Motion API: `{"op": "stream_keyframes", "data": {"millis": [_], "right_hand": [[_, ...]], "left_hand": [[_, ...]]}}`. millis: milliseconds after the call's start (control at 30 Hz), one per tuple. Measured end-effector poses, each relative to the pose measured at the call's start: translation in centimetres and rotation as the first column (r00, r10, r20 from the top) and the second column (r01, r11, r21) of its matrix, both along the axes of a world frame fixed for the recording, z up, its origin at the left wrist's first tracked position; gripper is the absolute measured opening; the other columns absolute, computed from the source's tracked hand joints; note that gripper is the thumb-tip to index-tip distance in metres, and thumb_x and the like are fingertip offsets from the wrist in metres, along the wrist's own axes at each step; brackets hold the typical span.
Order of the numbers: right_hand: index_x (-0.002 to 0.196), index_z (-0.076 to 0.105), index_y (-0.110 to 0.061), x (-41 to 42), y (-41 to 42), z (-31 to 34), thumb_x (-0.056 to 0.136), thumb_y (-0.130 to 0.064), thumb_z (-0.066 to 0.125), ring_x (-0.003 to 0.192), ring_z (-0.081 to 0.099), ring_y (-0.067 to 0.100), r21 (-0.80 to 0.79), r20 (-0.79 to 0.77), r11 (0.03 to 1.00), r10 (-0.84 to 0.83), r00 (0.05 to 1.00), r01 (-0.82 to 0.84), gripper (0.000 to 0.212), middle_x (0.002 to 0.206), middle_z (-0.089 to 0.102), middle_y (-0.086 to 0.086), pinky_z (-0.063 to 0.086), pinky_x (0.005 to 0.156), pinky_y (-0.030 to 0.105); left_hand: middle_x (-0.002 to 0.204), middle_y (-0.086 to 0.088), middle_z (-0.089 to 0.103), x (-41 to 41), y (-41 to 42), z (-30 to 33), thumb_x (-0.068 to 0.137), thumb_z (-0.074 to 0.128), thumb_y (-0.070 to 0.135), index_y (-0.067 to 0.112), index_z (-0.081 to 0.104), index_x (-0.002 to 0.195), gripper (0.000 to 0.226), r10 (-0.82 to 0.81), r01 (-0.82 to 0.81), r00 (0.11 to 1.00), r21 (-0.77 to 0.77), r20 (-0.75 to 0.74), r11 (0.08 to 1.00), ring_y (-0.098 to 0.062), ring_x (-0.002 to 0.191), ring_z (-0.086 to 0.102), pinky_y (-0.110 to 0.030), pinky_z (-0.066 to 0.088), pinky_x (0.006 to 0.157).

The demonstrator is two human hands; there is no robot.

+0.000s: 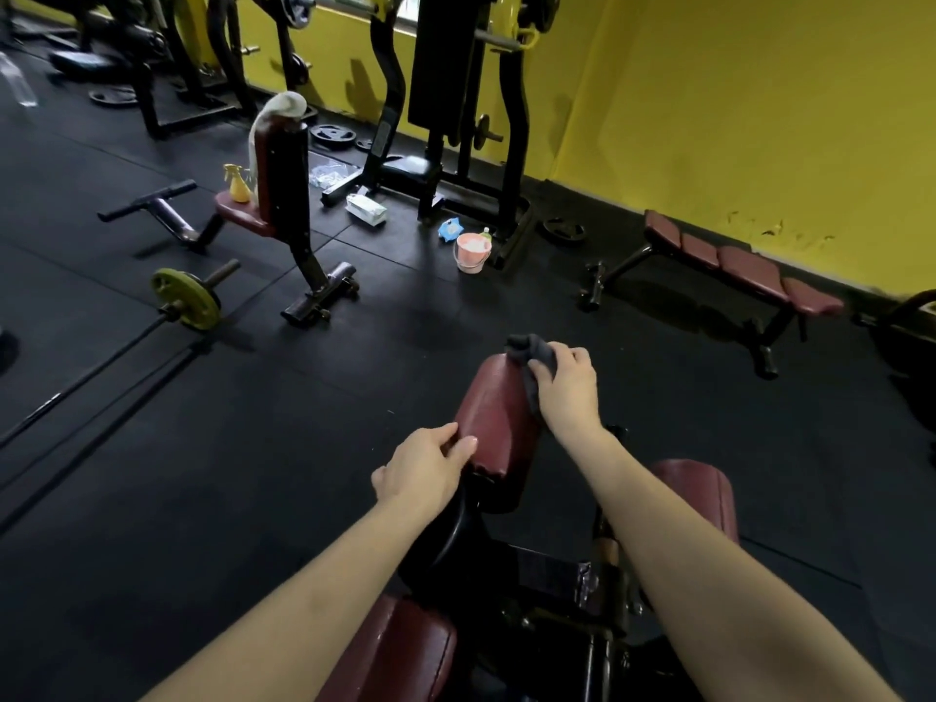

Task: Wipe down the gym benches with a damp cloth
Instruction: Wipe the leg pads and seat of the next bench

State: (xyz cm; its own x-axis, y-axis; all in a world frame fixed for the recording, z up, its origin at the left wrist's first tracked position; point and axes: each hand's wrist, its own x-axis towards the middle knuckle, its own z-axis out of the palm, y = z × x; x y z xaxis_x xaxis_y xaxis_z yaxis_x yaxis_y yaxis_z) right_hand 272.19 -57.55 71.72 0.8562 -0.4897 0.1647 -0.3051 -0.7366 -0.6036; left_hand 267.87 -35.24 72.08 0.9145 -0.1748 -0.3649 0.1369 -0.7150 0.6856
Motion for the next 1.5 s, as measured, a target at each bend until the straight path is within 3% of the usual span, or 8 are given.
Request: {"op": "stream_keyframes", "data": {"millis": [133, 333, 500, 633, 1133, 1267, 1400, 1500], "right_hand": [[0.134, 0.061, -0.018, -3.3, 2.3, -0.4, 0.101, -0.031, 0.066, 0.116, 0.053, 0.03, -0.002, 0.004, 0.995, 0.097, 0.995, -0.097, 0.036, 0.123, 0.053, 0.006, 0.045, 0.102, 0.04], [0.13, 0.064, -0.02, -8.9, 4.5, -0.2, 0.099, -0.031, 0.07, 0.112, 0.048, 0.021, -0.079, -0.043, 0.924, 0.371, 0.928, -0.373, 0.033, 0.118, 0.053, -0.003, 0.036, 0.099, 0.028], [0.129, 0.065, -0.015, -1.2, 0.4, 0.2, 0.099, -0.031, 0.068, 0.115, 0.055, 0.037, -0.037, -0.042, 0.99, 0.138, 0.99, -0.139, 0.034, 0.12, 0.055, 0.012, 0.045, 0.103, 0.045], [0.132, 0.061, -0.019, 0.3, 0.2, 0.3, 0.103, -0.036, 0.06, 0.117, 0.055, 0.033, 0.081, -0.047, 0.997, -0.002, 0.999, 0.006, 0.033, 0.125, 0.052, 0.008, 0.048, 0.103, 0.047], [0.135, 0.06, -0.022, -9.6, 4.8, 2.5, 0.102, -0.04, 0.063, 0.112, 0.057, 0.023, 0.105, -0.243, 0.978, 0.2, 0.949, -0.18, 0.038, 0.117, 0.051, -0.002, 0.045, 0.098, 0.036], [0.129, 0.062, -0.022, -11.5, 5.4, 3.1, 0.101, -0.04, 0.064, 0.109, 0.055, 0.021, 0.112, -0.298, 0.968, 0.247, 0.922, -0.223, 0.033, 0.115, 0.054, 0.0, 0.042, 0.094, 0.033], [0.114, 0.067, -0.028, -13.6, 5.9, 4.2, 0.098, -0.04, 0.068, 0.102, 0.061, 0.017, 0.189, -0.25, 0.955, 0.273, 0.929, -0.23, 0.02, 0.109, 0.06, -0.004, 0.047, 0.085, 0.031], [0.118, 0.068, -0.03, -16.3, 6.0, 6.1, 0.097, -0.039, 0.07, 0.098, 0.06, 0.007, 0.206, -0.102, 0.958, 0.226, 0.969, -0.201, 0.023, 0.108, 0.061, -0.007, 0.044, 0.079, 0.02]], "left_hand": [[0.129, 0.01, 0.068, 1.3, 0.4, -0.8, 0.089, 0.059, 0.067, 0.045, 0.056, 0.141, 0.056, -0.038, 0.038, 0.995, 0.004, -0.09, 0.999, -0.022, 0.122, 0.062, -0.047, 0.043, 0.109], [0.096, 0.002, 0.077, 4.1, 0.4, -2.3, 0.092, 0.071, 0.044, 0.028, 0.077, 0.112, 0.026, -0.042, 0.018, 0.98, -0.125, -0.193, 0.992, -0.021, 0.095, 0.072, -0.042, 0.056, 0.097], [0.128, 0.013, 0.069, 1.7, -0.7, 0.3, 0.096, 0.059, 0.056, 0.048, 0.06, 0.134, 0.038, -0.03, 0.028, 0.999, 0.062, 0.029, 0.998, -0.022, 0.124, 0.06, -0.052, 0.032, 0.116], [0.137, 0.009, 0.065, 1.2, -0.7, 0.5, 0.093, 0.061, 0.063, 0.049, 0.051, 0.143, 0.053, -0.067, 0.067, 0.998, 0.08, 0.0, 0.995, -0.024, 0.129, 0.058, -0.054, 0.028, 0.119], [0.129, 0.001, 0.069, 0.4, -0.3, 1.0, 0.101, 0.053, 0.051, 0.047, 0.057, 0.138, 0.037, -0.041, 0.039, 0.999, 0.082, 0.028, 0.996, -0.029, 0.119, 0.062, -0.048, 0.04, 0.11], [0.125, 0.001, 0.07, 0.8, 1.0, 1.3, 0.103, 0.047, 0.042, 0.037, 0.065, 0.132, 0.034, -0.098, 0.097, 0.995, -0.081, 0.0, 0.992, -0.026, 0.112, 0.064, -0.042, 0.05, 0.102], [0.112, 0.006, 0.073, -0.8, 2.5, 2.0, 0.102, 0.047, 0.037, 0.031, 0.068, 0.126, 0.032, -0.125, 0.131, 0.991, -0.165, 0.049, 0.977, -0.017, 0.099, 0.068, -0.038, 0.056, 0.093], [0.121, 0.005, 0.071, -2.8, 3.0, 3.5, 0.103, 0.048, 0.035, 0.028, 0.065, 0.13, 0.033, -0.126, 0.148, 0.98, -0.138, 0.156, 0.979, -0.015, 0.108, 0.065, -0.032, 0.051, 0.094]]}}
